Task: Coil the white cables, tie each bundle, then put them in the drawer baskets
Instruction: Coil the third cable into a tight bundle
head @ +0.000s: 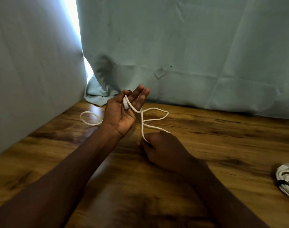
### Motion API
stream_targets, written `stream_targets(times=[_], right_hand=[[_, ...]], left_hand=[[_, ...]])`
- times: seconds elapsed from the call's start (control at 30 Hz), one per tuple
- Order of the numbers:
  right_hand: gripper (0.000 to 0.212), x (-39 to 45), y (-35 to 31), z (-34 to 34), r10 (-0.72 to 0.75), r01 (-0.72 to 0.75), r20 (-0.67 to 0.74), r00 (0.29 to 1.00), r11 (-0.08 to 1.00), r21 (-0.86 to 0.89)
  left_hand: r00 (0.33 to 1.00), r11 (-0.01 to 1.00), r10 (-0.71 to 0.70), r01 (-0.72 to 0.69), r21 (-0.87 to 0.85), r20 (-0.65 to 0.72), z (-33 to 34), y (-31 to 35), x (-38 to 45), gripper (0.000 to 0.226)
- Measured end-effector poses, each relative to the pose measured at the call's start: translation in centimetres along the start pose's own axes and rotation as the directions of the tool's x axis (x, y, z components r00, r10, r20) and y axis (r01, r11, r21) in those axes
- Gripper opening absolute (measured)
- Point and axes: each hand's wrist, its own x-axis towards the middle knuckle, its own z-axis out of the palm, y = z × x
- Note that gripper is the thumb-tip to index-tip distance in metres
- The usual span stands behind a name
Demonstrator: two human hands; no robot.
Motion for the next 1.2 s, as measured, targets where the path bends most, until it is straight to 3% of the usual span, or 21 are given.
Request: stream_targets(times=[0.1,0.17,0.23,0.3,0.43,0.47,0.53,0.67,0.77,0.87,0.93,1.0,1.07,1.2], right_hand=[[0.027,0.0,-0.4,-0.1,-0.023,0.023,0.065,0.998,1.0,-0.003],[0.024,-0.1,-0.3,0.0,-0.048,0.046,0.051,0.998,0.998,0.044],[0.024,-0.2,0.2,-0.3,-0.086,0.084,0.007,0.996,0.991,0.109],[0.024,-0.3,0.8,-0.9,-0.16,0.167,-0.064,0.985,0.979,0.117],[0.021,-0.7,1.5,-2.2,-0.145,0.185,-0.263,0.954,0.973,0.137],[0.016,-0.7,1.7,-2.5,-0.126,0.191,-0.333,0.935,0.967,0.171],[0.005,-0.7,1.9,-3.3,-0.077,0.231,-0.451,0.889,0.926,0.297],[0.011,-0.9,2.5,-5.0,0.146,0.289,-0.565,0.812,0.741,0.606],[0.009,-1.0,3.6,-5.3,0.287,0.245,-0.629,0.722,0.744,0.621],[0.009,-0.9,4.0,-5.2,0.372,0.205,-0.62,0.69,0.722,0.661],[0.015,-0.8,4.0,-5.0,0.431,0.155,-0.554,0.712,0.673,0.723],[0.029,-0.7,3.5,-4.8,0.501,0.051,-0.344,0.794,0.509,0.859],[0.046,-0.4,3.0,-4.2,0.482,-0.064,-0.122,0.867,0.352,0.934],[0.044,0.1,2.0,-2.8,0.408,-0.127,-0.009,0.913,0.303,0.944]], left_hand=[[0.994,0.989,-0.064,0.051,0.137,0.089,-0.3,-0.9,0.0,0.036],[0.987,0.912,-0.105,0.048,0.408,0.119,-0.3,-1.8,0.0,0.037],[0.984,0.725,-0.135,0.016,0.689,0.119,-0.2,-2.6,-0.2,0.038],[0.981,0.505,-0.169,0.007,0.863,0.092,-0.2,-3.0,-0.5,0.042],[0.963,-0.003,-0.15,-0.229,0.973,0.226,-1.1,-2.7,-0.6,0.039],[0.952,-0.06,-0.17,-0.267,0.962,0.253,-1.2,-2.5,-0.6,0.039],[0.949,0.049,-0.236,-0.205,0.977,0.211,-0.9,-2.0,-0.9,0.037],[0.889,0.332,-0.426,-0.021,0.943,0.17,0.2,-1.0,-1.2,0.042],[0.811,0.498,-0.563,0.179,0.848,0.159,0.2,-0.8,-0.9,0.045],[0.757,0.646,-0.608,0.297,0.703,0.239,0.2,-1.3,-1.2,0.042],[0.741,0.719,-0.602,0.342,0.605,0.296,0.4,-1.8,-1.4,0.045],[0.739,0.778,-0.585,0.395,0.489,0.333,0.4,-2.1,-1.3,0.049],[0.746,0.833,-0.547,0.44,0.335,0.379,0.2,-2.1,-1.0,0.05],[0.811,0.91,-0.4,0.408,0.078,0.427,-0.6,-1.9,-0.3,0.032]])
